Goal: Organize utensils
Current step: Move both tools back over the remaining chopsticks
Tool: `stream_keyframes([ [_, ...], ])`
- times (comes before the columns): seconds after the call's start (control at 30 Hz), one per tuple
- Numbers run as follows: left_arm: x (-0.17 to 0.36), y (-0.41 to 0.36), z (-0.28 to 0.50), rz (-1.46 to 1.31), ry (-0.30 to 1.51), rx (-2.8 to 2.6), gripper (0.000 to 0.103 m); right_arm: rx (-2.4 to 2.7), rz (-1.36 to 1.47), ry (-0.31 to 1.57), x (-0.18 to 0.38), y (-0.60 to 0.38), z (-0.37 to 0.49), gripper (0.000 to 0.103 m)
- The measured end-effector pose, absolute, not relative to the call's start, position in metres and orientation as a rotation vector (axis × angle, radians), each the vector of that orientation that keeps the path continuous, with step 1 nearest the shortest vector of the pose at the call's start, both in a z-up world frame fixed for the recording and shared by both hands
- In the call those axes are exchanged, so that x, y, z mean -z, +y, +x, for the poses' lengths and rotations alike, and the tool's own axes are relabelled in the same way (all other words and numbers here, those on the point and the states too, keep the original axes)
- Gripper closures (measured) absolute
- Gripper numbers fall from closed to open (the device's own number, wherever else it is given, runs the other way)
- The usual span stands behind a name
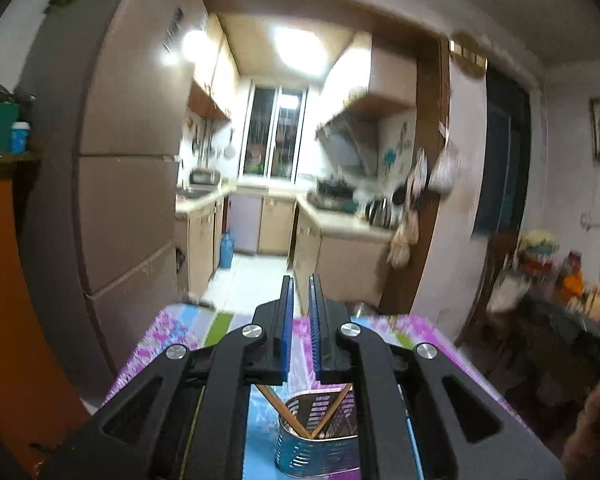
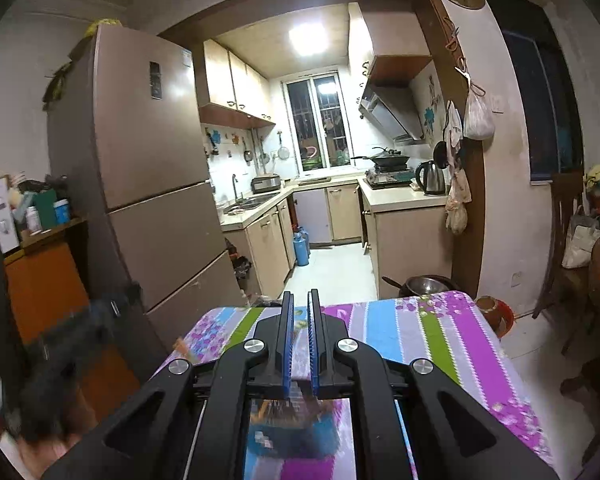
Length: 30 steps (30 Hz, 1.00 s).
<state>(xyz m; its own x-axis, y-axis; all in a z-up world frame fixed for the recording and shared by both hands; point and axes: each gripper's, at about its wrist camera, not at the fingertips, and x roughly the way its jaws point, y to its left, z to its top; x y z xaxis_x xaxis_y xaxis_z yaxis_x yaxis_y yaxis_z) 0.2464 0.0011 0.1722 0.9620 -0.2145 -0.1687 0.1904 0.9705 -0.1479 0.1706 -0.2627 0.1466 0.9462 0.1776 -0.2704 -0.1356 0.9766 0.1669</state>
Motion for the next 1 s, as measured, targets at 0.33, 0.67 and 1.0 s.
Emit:
stream_keyframes([
  [0.33, -0.152, 0.039, 0.09, 0.086, 0.085, 0.234, 0.074, -0.075, -0.059, 0.29, -0.095, -0.349, -0.048, 0.095],
  [0.67, 0.014, 0.021, 0.022, 0.221, 0.484, 0.25, 0.074, -0.055, -0.042, 0.522, 0.065, -0.329, -0.12, 0.095],
  [1.0, 0.098, -0.018, -0.013, 0.246, 0.51, 0.241, 0.073, -0.046, -0.151, 0.456, 0.129, -0.268, -0.12, 0.095],
])
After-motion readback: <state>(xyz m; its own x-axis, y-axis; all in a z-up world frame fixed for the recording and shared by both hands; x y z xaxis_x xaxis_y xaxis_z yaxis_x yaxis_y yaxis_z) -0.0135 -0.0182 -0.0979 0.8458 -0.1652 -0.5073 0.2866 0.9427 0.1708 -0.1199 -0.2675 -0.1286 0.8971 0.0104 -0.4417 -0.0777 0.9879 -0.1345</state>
